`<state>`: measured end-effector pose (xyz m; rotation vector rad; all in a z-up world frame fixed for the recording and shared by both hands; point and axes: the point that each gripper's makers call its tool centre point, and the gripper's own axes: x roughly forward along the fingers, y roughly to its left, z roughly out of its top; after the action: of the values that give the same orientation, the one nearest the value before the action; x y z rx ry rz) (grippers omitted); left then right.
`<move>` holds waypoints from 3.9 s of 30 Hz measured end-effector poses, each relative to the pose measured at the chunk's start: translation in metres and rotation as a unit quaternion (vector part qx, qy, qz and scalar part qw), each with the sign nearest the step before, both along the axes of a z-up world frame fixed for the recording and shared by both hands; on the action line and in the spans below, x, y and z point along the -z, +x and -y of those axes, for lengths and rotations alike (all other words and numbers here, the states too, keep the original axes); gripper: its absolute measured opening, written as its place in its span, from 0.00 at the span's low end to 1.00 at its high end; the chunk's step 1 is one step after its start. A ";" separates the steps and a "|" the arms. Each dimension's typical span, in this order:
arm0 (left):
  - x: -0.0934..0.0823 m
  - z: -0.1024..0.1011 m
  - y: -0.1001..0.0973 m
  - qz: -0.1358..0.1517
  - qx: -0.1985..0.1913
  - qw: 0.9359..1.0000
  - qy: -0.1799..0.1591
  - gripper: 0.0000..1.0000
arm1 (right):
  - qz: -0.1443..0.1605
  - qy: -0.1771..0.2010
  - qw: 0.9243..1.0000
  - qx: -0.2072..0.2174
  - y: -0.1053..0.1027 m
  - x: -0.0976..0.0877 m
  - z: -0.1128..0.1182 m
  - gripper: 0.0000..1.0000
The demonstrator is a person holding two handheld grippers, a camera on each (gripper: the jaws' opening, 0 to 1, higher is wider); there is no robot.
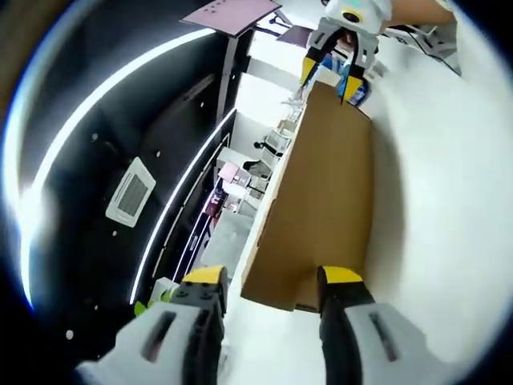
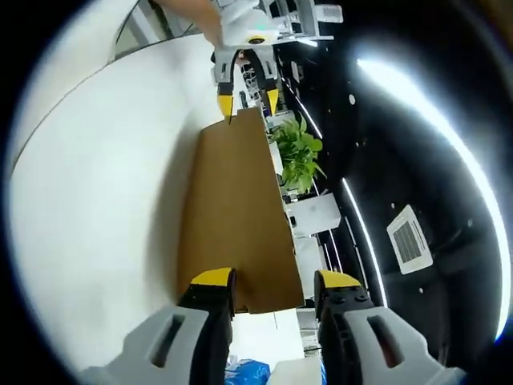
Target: Operate the shoe box by opening the lid, removing the specified soft item, and placing it in the target area until the item is outside and the box remains undamaged.
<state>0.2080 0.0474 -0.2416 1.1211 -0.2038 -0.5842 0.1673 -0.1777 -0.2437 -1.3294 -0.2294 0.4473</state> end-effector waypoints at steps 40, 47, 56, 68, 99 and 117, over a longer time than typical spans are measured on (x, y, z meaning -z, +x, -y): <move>0.014 -0.004 -0.001 0.011 -0.001 0.999 0.038 0.30 | -0.014 -0.010 1.000 0.020 0.001 0.012 0.003 0.29; 0.018 -0.004 -0.001 0.009 0.000 1.000 0.029 0.31 | -0.021 -0.001 1.000 0.017 0.001 0.014 0.004 0.28; 0.037 0.001 0.002 -0.017 0.002 1.000 0.018 0.48 | -0.045 -0.003 0.999 0.011 0.000 0.027 0.002 0.32; 0.031 0.000 0.002 -0.028 0.009 1.000 -0.006 0.43 | -0.047 0.012 0.999 0.018 0.000 0.021 0.001 0.27; -0.040 -0.008 0.000 -0.265 0.060 0.811 -0.519 0.72 | -0.248 0.534 0.808 -0.041 -0.017 -0.037 0.003 0.75; 0.009 -0.007 0.018 -0.298 0.000 0.839 -0.456 0.92 | -0.268 0.541 0.797 0.018 0.008 -0.010 0.007 0.83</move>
<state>0.2265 0.0541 -0.2502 -0.0170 0.0712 -0.6955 0.1756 -0.1850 -0.2337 -0.0468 0.0385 0.5200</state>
